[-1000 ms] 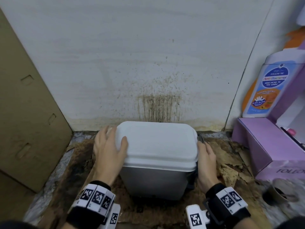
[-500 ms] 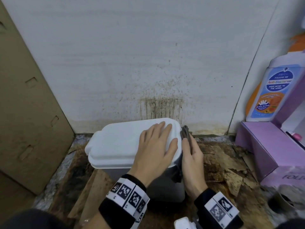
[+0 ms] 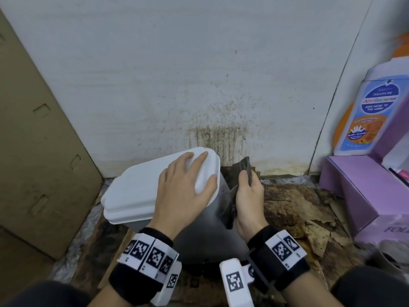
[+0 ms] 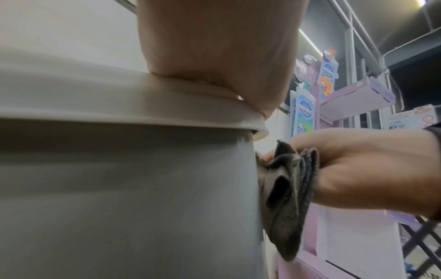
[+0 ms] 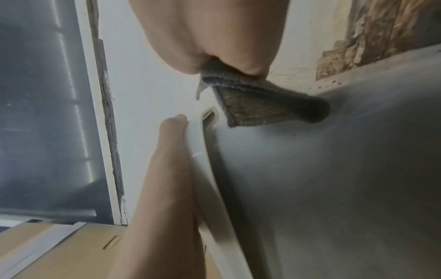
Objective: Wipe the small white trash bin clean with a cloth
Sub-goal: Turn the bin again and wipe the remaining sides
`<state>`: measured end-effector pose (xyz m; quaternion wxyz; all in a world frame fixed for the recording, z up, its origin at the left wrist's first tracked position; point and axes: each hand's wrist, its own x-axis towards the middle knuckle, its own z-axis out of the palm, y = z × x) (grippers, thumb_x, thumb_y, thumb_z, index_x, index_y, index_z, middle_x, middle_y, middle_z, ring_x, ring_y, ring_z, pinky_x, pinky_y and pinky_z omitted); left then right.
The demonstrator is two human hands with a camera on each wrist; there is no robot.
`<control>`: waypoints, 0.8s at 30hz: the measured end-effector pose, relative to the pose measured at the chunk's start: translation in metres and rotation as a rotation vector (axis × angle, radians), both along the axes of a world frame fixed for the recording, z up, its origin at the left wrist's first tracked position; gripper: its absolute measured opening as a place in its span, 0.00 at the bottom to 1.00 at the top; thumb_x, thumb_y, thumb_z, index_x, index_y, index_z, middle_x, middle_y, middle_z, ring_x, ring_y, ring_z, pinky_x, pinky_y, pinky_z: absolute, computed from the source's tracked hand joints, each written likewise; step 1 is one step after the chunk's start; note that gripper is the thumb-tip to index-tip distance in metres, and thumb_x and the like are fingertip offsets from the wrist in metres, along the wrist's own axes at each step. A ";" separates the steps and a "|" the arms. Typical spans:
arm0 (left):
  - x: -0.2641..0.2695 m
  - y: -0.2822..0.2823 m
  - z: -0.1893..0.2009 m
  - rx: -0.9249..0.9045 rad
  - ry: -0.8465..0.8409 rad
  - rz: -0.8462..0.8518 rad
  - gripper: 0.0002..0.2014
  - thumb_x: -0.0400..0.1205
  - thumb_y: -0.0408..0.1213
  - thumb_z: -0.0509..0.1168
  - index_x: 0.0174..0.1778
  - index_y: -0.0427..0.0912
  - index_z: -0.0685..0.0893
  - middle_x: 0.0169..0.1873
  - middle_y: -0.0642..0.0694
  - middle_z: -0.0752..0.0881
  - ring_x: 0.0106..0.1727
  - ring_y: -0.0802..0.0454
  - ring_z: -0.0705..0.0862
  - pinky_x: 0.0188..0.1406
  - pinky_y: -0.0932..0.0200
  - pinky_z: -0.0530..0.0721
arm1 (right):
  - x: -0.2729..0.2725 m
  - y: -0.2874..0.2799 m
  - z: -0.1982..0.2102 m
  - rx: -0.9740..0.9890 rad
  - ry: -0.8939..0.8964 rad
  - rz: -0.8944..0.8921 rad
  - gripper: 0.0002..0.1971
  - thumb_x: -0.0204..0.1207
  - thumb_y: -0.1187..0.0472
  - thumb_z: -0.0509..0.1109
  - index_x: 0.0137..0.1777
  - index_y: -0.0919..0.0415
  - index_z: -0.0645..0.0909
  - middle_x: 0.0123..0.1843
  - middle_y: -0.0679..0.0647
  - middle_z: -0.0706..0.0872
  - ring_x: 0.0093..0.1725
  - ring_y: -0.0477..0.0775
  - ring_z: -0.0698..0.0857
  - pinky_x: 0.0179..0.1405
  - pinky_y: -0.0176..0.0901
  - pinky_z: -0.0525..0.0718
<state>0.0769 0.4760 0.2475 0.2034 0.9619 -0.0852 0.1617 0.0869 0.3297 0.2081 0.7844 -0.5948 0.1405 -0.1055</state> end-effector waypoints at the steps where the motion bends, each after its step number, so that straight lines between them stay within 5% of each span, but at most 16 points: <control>1: 0.001 0.003 0.001 -0.019 0.002 0.008 0.33 0.81 0.66 0.50 0.84 0.63 0.70 0.82 0.56 0.70 0.83 0.52 0.67 0.81 0.48 0.66 | 0.002 0.003 -0.002 -0.034 0.000 -0.009 0.17 0.90 0.47 0.58 0.71 0.49 0.82 0.56 0.54 0.88 0.56 0.58 0.87 0.60 0.61 0.86; 6: 0.005 0.015 0.008 -0.074 0.021 0.051 0.30 0.79 0.60 0.57 0.80 0.64 0.71 0.77 0.56 0.72 0.75 0.48 0.72 0.74 0.47 0.69 | 0.010 0.030 0.006 -0.010 0.032 0.196 0.28 0.87 0.40 0.57 0.84 0.47 0.71 0.83 0.48 0.77 0.81 0.54 0.76 0.82 0.59 0.73; 8: 0.005 0.021 0.009 -0.086 0.026 0.064 0.31 0.79 0.59 0.56 0.81 0.64 0.71 0.76 0.56 0.71 0.74 0.48 0.71 0.73 0.46 0.69 | 0.007 0.037 0.014 0.012 0.001 0.313 0.26 0.92 0.49 0.55 0.89 0.48 0.64 0.84 0.40 0.70 0.82 0.45 0.71 0.84 0.49 0.69; 11: 0.005 0.032 0.011 -0.117 0.030 0.078 0.32 0.78 0.60 0.54 0.82 0.65 0.70 0.76 0.56 0.71 0.75 0.49 0.70 0.73 0.45 0.70 | 0.004 0.039 0.012 -0.048 -0.053 0.417 0.27 0.92 0.58 0.52 0.90 0.46 0.59 0.84 0.42 0.74 0.79 0.43 0.76 0.83 0.52 0.73; 15: 0.005 0.043 0.009 -0.147 0.022 0.092 0.31 0.78 0.60 0.53 0.81 0.66 0.70 0.75 0.58 0.71 0.75 0.50 0.71 0.72 0.45 0.70 | 0.000 0.045 -0.003 -0.517 -0.190 0.464 0.28 0.94 0.52 0.49 0.92 0.43 0.48 0.92 0.39 0.56 0.89 0.37 0.55 0.91 0.49 0.56; 18: 0.003 0.047 0.008 -0.161 0.015 0.084 0.32 0.78 0.61 0.52 0.81 0.66 0.70 0.75 0.58 0.71 0.75 0.51 0.71 0.71 0.47 0.70 | -0.002 0.053 -0.017 -0.751 -0.296 0.351 0.27 0.94 0.48 0.44 0.92 0.44 0.47 0.92 0.38 0.53 0.89 0.34 0.50 0.90 0.44 0.49; 21: 0.001 0.051 0.008 -0.151 0.028 0.083 0.34 0.78 0.66 0.53 0.83 0.67 0.69 0.77 0.56 0.71 0.77 0.49 0.71 0.73 0.45 0.72 | -0.005 0.063 -0.031 -0.737 -0.316 0.300 0.27 0.93 0.49 0.41 0.92 0.46 0.48 0.92 0.39 0.51 0.89 0.32 0.46 0.89 0.41 0.40; 24: 0.004 0.058 0.009 -0.142 0.049 0.066 0.36 0.78 0.69 0.56 0.85 0.68 0.65 0.81 0.55 0.70 0.80 0.48 0.70 0.76 0.38 0.73 | -0.005 0.063 -0.050 -0.648 -0.295 0.275 0.27 0.93 0.50 0.44 0.91 0.45 0.50 0.92 0.40 0.52 0.89 0.32 0.48 0.89 0.38 0.46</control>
